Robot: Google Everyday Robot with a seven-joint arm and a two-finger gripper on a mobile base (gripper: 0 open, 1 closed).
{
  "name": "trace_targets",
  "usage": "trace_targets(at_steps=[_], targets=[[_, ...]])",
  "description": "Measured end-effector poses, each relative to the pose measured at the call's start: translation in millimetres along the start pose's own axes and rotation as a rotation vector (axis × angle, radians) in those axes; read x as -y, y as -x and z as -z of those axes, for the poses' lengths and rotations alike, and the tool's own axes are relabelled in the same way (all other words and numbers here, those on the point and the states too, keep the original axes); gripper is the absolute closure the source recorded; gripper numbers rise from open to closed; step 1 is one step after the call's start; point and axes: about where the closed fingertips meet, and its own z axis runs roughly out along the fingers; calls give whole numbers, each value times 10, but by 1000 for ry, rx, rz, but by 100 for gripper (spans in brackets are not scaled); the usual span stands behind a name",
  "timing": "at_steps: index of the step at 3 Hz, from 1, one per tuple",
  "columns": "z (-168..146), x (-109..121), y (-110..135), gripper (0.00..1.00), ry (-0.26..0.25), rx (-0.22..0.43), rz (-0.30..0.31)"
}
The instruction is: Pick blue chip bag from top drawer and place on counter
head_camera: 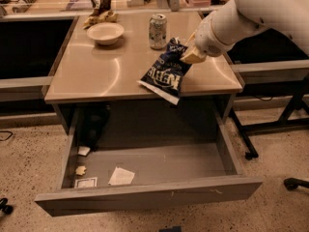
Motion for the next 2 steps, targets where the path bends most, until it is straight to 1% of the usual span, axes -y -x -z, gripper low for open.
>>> trace_targets(at_steps=[1, 2], targets=[[-260, 81, -130, 100, -33, 73, -53], [-476, 92, -299, 84, -73, 133, -114]])
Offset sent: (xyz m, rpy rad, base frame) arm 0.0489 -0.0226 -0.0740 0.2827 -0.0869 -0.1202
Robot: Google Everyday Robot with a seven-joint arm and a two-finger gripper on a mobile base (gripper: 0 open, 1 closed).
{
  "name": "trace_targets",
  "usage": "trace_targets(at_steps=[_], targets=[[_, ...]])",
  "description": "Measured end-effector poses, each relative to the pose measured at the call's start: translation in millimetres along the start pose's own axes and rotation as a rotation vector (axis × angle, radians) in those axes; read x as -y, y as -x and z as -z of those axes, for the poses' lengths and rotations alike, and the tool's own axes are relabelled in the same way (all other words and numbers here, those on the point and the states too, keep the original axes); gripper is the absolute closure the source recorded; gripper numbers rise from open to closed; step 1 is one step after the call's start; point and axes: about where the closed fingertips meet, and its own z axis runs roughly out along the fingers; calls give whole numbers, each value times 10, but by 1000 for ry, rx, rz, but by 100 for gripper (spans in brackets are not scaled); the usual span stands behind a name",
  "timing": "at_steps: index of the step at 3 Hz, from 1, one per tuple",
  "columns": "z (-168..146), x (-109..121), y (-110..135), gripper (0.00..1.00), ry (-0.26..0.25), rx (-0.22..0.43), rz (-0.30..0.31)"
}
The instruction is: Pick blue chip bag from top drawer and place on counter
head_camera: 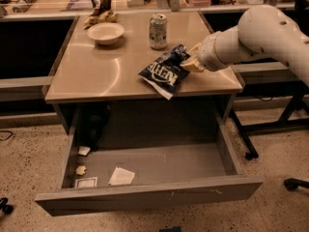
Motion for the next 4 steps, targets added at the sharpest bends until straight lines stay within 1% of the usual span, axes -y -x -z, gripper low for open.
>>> trace_targets(at_steps=[1, 3, 4], targets=[[-5, 41, 7, 61, -16, 7, -2], [-6, 40, 7, 14, -16, 7, -2], [-6, 40, 7, 0, -16, 7, -2]])
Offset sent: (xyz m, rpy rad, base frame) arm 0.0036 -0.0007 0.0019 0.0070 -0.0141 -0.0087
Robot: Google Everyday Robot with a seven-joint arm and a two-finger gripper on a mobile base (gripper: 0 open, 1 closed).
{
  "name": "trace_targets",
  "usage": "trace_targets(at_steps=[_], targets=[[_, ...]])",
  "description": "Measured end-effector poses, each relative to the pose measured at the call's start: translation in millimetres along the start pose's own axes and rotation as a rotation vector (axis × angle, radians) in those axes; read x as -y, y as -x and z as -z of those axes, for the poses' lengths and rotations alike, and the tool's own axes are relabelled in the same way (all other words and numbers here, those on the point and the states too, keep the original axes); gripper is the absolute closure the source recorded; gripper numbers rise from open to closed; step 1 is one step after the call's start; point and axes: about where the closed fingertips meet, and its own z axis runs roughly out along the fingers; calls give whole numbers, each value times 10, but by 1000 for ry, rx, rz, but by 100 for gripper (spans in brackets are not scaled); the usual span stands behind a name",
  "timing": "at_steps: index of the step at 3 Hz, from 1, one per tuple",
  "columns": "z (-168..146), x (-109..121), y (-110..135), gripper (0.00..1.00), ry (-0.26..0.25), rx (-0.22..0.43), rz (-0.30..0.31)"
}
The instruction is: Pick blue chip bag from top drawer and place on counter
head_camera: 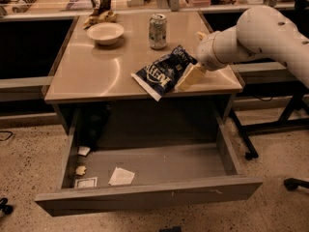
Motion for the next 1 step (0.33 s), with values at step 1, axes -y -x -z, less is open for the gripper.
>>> trace_targets(at_steps=[1], targets=[[0, 0, 0, 0, 0, 0, 0]])
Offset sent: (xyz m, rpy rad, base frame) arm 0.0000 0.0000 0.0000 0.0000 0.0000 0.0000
